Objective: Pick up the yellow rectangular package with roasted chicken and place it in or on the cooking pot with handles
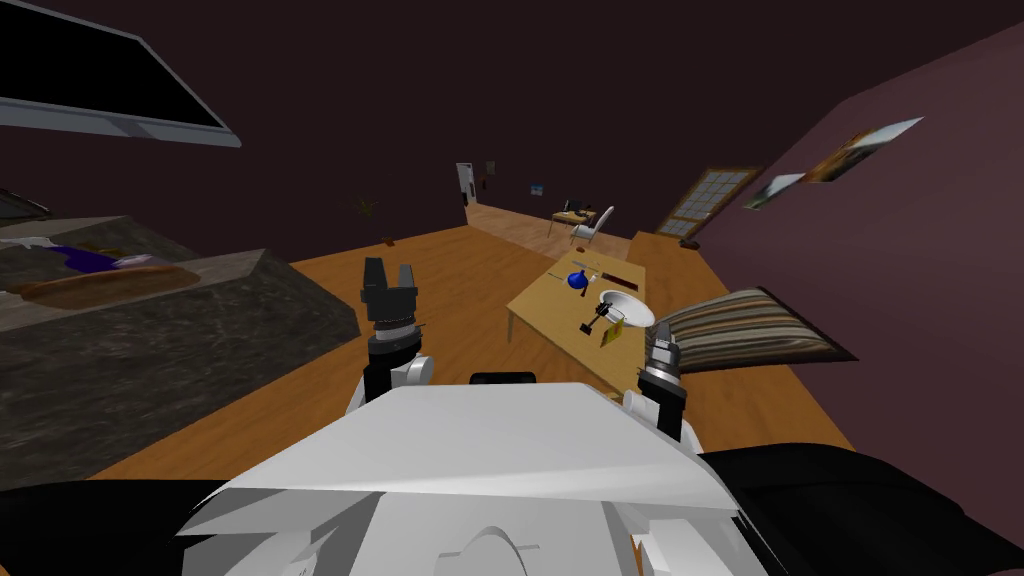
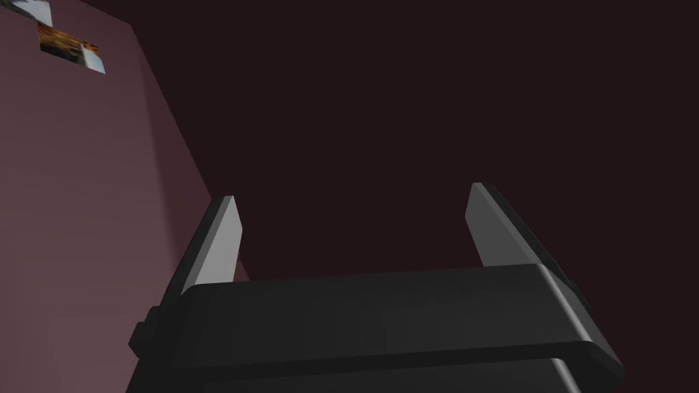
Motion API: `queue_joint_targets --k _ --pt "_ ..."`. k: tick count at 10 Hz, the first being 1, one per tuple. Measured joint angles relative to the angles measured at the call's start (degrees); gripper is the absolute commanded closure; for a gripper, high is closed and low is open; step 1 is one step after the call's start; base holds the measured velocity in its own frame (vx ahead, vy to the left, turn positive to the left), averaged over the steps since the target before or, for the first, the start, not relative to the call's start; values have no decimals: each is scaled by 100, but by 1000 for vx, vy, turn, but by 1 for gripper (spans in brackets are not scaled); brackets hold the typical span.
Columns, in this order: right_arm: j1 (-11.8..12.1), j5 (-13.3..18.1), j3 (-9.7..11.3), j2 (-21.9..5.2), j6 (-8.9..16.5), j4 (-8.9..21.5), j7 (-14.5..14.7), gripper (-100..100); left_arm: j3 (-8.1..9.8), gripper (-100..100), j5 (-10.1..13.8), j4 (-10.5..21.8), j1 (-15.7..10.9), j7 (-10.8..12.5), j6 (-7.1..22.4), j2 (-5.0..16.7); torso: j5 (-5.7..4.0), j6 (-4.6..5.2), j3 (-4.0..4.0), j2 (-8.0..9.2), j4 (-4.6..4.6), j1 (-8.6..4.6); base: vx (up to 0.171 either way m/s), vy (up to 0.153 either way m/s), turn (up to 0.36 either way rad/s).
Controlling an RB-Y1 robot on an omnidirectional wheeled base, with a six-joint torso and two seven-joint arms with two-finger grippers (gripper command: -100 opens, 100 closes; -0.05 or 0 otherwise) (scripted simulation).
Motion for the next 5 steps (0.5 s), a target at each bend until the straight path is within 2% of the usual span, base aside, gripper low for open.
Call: queue_joint_targets --k 1,2,3,5 --pt "-12 10 -71 9 -28 124 102 -100 1 0 0 0 1 0 0 0 0 4 1 3 0 -3 37 47 165" --pt "-88 26 -216 -51 -125 428 222 -100 0 0 0 0 0 0 0 0 -1 1 -1 -2 0 -2 60 60 330" --pt "-138 54 -406 -78 -166 656 374 -100 0 0 0 0 0 0 0 0 1 -1 -5 -9 -2 2 44 28 128" --pt "-151 126 -621 -31 -293 1077 668 -100 0 0 0 0 0 0 0 0 -2 2 0 0 0 -9 27 15 142"
